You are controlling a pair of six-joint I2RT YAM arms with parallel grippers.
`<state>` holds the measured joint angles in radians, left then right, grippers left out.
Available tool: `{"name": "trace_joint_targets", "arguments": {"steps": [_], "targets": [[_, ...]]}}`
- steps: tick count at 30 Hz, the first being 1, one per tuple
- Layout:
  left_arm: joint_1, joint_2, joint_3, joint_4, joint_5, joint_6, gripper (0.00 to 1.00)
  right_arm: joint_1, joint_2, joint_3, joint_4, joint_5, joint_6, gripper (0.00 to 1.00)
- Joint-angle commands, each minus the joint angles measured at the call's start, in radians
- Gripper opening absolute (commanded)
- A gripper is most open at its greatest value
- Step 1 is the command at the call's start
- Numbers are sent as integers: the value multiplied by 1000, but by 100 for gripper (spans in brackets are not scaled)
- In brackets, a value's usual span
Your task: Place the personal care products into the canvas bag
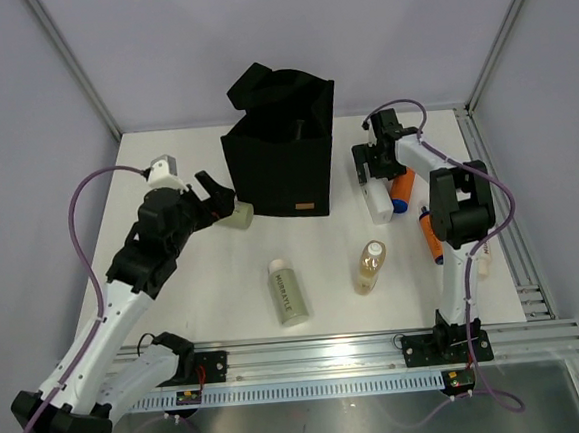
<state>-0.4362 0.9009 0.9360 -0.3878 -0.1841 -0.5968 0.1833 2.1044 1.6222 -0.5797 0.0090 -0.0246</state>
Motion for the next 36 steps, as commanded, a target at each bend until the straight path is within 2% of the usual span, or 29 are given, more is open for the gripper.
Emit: {"name": "trace_joint_targets", "arguments": {"steps": [1,6,8,10,11,13,14,16,18,19,20,24,27,32,36], "targets": [[5,-74,-66,6,-83,-121,99,5,31,77,-37,-4,18,87],[7,-108,-146,23,-94,-225,99,5,68,110,-89,-69,43,83],[7,-97,-167,26,-84,-247,99,4,63,110,-91,-86,55,75],[8,-82,-169,21,-71,-268,99,2,55,104,-97,-116,48,62],[8,-74,-167,12,-66,-271,99,2,54,100,-101,-121,46,53],[8,-51,-163,1,-57,-276,99,2,48,90,-106,-130,38,45],[8,-45,-154,-12,-55,-274,99,4,46,87,-109,-132,38,33],[10,-36,-149,-23,-55,-273,99,-1,37,77,-120,-162,38,19],[11,-36,-152,-26,-55,-271,99,-22,4,49,-103,-243,41,3],[11,-39,-155,-26,-55,-274,99,-33,-15,33,-94,-285,38,0],[13,-43,-158,-26,-55,-278,99,-47,-35,19,-82,-325,38,0],[19,-54,-192,-13,-48,-308,99,-134,-167,-70,16,-646,57,0],[25,-56,-206,-3,-45,-331,99,-176,-251,-126,99,-797,110,0],[37,-46,-203,-13,-41,-336,99,-176,-407,-176,199,-954,169,0],[44,-40,-207,-8,-38,-348,99,-174,-487,-156,291,-980,256,0]]}}
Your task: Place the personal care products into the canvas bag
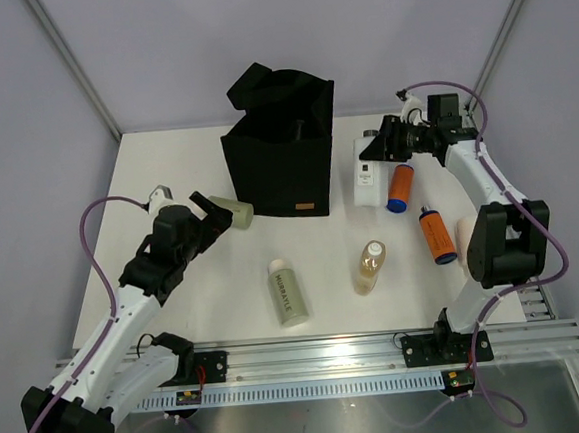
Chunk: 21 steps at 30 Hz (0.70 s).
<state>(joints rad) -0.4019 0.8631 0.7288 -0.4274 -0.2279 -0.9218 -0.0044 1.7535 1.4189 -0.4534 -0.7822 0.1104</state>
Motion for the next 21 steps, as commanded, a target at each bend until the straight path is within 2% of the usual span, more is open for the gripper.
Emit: {"name": "trace_joint_targets", "arguments": {"steps": [1,7,13,16,20,21], "targets": [[11,-1,-2,35,9,-26,99,12,-147,61,176,-192,132,0],[14,5,-2,35,15,-26,99,15,-152,231,252,-226,256,0],[23,5,8,32,16,-22,99,99,-46,578,202,-174,305,0],[26,2,4,32,19,-23,99,171,35,754,188,-108,288,0],[32,2,0,30,30,-26,99,256,239,1070,148,44,250,0],[34,1,1,23,33,-26,99,270,268,1104,154,72,236,0]]}}
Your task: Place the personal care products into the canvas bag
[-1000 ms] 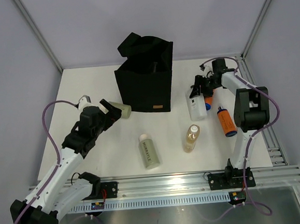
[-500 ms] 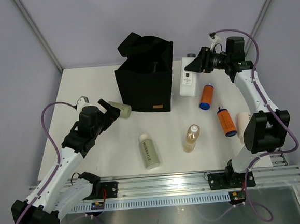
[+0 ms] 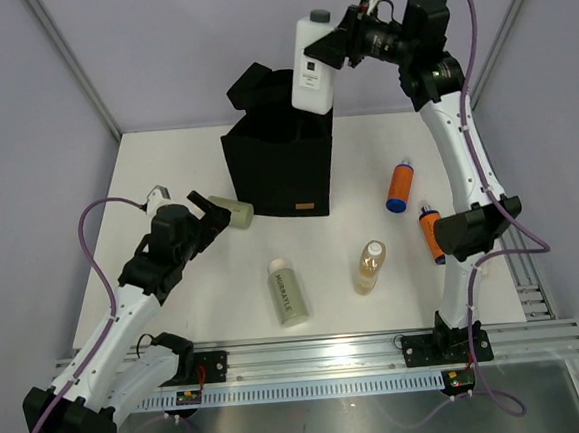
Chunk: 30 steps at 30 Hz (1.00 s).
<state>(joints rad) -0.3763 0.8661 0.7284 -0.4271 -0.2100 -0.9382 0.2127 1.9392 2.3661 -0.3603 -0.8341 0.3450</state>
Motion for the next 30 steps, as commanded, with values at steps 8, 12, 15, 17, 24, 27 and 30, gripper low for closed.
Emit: {"name": "trace_joint_targets", "arguments": {"steps": [8,12,15,17,24,27,30], "targets": [[13,-47,-40,7,8,-33,99,191,250,265,51,349,-276,0],[13,-58,-67,25,12,-37,99,211,244,176,17,351,-473,0],[16,-49,-70,33,9,-27,99,212,228,95,-90,232,-676,2],[22,-33,-67,36,15,-19,99,218,202,8,-156,182,-753,5],[59,46,-64,102,76,-69,99,231,181,-133,-265,225,-831,35],[88,114,-55,113,110,-155,99,231,207,-108,-328,251,-834,58],[108,181,-31,120,150,-235,99,231,228,-53,-397,253,-841,82]]}}
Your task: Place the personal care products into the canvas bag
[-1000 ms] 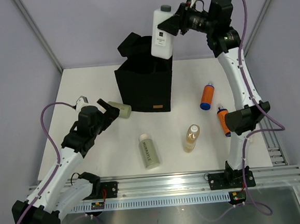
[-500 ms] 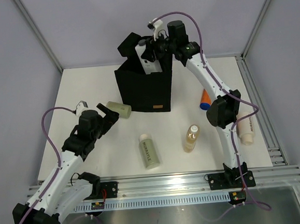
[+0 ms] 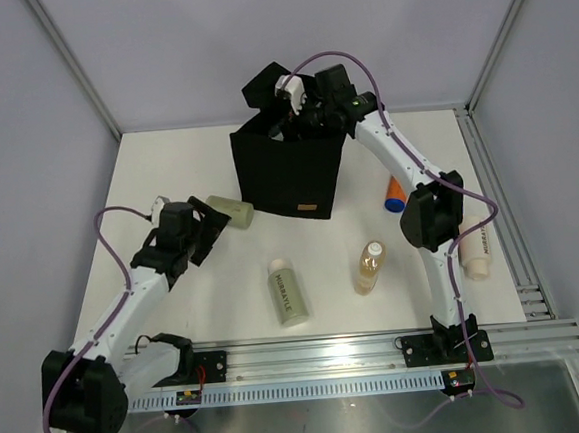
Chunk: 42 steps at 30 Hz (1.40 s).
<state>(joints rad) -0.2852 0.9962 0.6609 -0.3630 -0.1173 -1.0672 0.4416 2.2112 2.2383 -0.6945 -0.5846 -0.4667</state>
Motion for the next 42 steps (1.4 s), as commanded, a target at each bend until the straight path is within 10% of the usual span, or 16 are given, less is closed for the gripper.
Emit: {"name": "trace_joint_targets", "arguments": {"steps": [1,12,36,42], "targets": [[21,105,49,56,65,-120,99,2,-44,90,-77,-3,-30,85],[35,459,258,70,33,-157,99,-1,-169,169,-132,-129,-1,98],[103,915,566,-249,4,-143,89,-178,-685,-560,21,-334,92,99],[100,865,496,-243,-25,-113,35,-248,-708,-618,87,-409,195,100]]}}
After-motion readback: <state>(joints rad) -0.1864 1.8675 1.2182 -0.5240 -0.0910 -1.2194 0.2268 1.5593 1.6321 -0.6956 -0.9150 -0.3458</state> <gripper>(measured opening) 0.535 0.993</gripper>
